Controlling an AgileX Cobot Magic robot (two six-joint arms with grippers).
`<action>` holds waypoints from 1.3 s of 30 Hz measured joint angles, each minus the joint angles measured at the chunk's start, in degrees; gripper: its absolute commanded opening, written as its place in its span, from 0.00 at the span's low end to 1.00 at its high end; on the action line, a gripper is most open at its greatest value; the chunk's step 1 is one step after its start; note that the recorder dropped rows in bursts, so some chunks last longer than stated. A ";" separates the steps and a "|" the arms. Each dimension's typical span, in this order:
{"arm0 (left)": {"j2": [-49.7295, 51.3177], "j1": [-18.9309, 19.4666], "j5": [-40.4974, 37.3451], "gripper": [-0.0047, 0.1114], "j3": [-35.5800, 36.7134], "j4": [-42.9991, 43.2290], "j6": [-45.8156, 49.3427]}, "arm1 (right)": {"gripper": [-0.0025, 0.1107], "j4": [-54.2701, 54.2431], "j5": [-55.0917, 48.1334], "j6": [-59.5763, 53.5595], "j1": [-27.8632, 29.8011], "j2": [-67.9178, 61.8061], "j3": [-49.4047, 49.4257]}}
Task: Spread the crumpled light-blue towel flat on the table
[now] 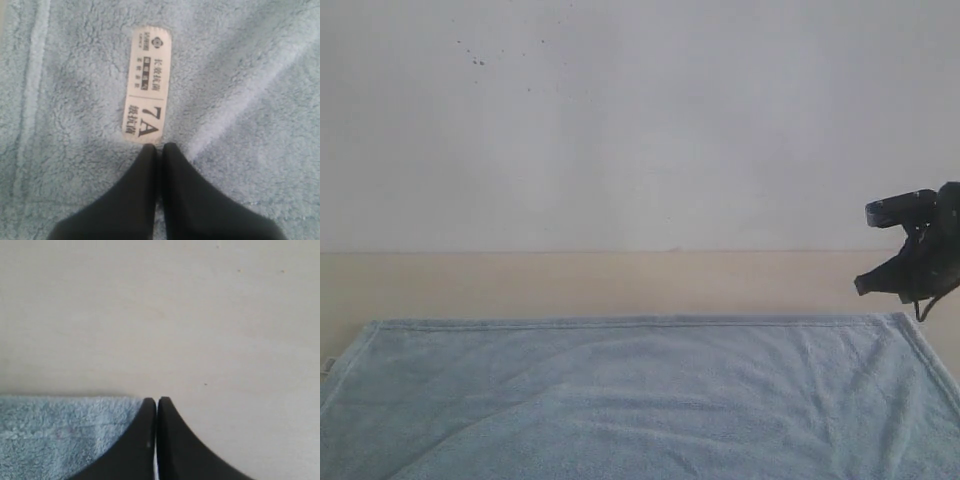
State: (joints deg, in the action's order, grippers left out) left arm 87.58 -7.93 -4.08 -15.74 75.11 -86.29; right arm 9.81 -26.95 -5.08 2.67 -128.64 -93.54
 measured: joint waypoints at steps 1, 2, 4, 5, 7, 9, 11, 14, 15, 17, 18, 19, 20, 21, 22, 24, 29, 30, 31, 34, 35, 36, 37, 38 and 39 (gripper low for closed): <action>-0.31 0.00 0.13 0.17 -0.17 0.00 0.00 | 0.02 -0.20 -0.24 3.00 0.14 1.56 -0.09; -0.78 0.00 0.25 0.22 -0.42 0.00 0.00 | 0.02 -0.31 -0.24 3.92 0.24 2.77 0.04; -2.70 0.00 0.69 0.24 -0.93 -0.17 0.00 | 0.02 -0.88 1.21 4.52 0.52 8.42 1.85; -5.00 0.00 0.96 0.24 -1.67 -0.17 0.00 | 0.02 -1.74 2.85 4.69 0.66 12.62 4.43; -10.63 0.00 1.45 0.24 -2.69 -0.17 0.00 | 0.02 -4.22 5.80 5.08 0.66 19.63 10.18; -17.08 0.00 1.82 0.24 -2.83 -0.17 0.00 | 0.02 -6.81 9.86 5.08 0.66 27.54 18.49; -23.74 0.00 2.73 0.24 -2.83 -0.30 0.00 | 0.02 -8.57 13.60 4.69 0.66 36.09 26.95; -31.66 0.00 4.08 0.24 -2.57 -0.30 0.00 | 0.02 -11.12 16.29 4.69 0.66 45.10 36.21; -34.06 0.00 4.72 0.24 -2.57 -0.30 0.00 | 0.02 -11.85 16.55 4.69 0.56 48.23 38.38; -38.28 0.00 5.55 0.24 -2.57 -0.30 0.00 | 0.02 -13.00 16.93 4.69 -0.36 54.42 43.47; -40.46 0.00 5.96 0.24 -2.57 -0.39 0.00 | 0.02 -13.25 17.04 4.69 -1.31 56.84 45.36; -42.14 0.00 6.21 0.24 -2.57 -0.39 0.00 | 0.02 -13.37 17.04 4.28 -2.70 59.81 47.57; -44.08 0.00 6.52 0.24 -2.57 -0.39 0.00 | 0.02 -13.48 17.04 3.78 -4.38 62.66 49.57; -45.91 0.00 6.58 0.24 -2.47 -0.39 0.00 | 0.02 -13.62 17.04 3.25 -5.91 64.84 51.34; -47.71 0.00 6.58 0.24 -2.47 -0.39 -0.12 | 0.02 -13.62 16.93 2.78 -8.02 67.48 52.88; -51.02 0.00 6.73 0.24 -1.85 -0.39 -1.00 | 0.02 -13.81 16.15 2.14 -12.09 72.54 54.96; -57.91 0.00 7.08 0.24 1.91 -0.39 -2.52 | 0.02 -13.81 15.03 1.77 -23.42 83.89 58.75; -59.34 0.00 7.08 0.24 2.87 -0.39 -2.52 | 0.02 -13.81 15.03 1.66 -25.07 85.72 59.30; -60.71 0.00 7.08 0.24 3.79 -0.39 -2.64 | 0.02 -13.81 15.03 1.66 -27.02 87.97 59.78; -64.57 0.00 7.08 0.24 6.12 -0.39 -3.23 | 0.02 -13.81 15.03 1.62 -31.80 94.78 60.87; -65.50 0.00 7.18 0.22 6.67 -0.39 -3.38 | 0.02 -13.81 15.03 1.62 -33.27 97.03 61.21; -66.55 0.00 7.18 0.20 7.26 -0.39 -3.54 | 0.02 -13.81 14.86 1.62 -34.35 98.80 61.70; -67.48 0.00 7.18 0.17 7.70 -0.39 -3.67 | 0.02 -13.81 14.59 1.62 -35.78 101.34 62.26; -68.15 0.00 7.31 0.13 8.00 -0.39 -3.80 | 0.02 -13.81 14.34 1.62 -36.59 102.98 62.88; -68.85 0.00 7.31 0.09 8.13 -0.39 -3.80 | 0.02 -13.81 13.85 1.62 -37.48 104.58 63.53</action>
State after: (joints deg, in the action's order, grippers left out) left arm 18.73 -7.93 3.23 -7.61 74.72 -90.09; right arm -4.00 -13.09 -3.46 -34.80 -24.06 -30.02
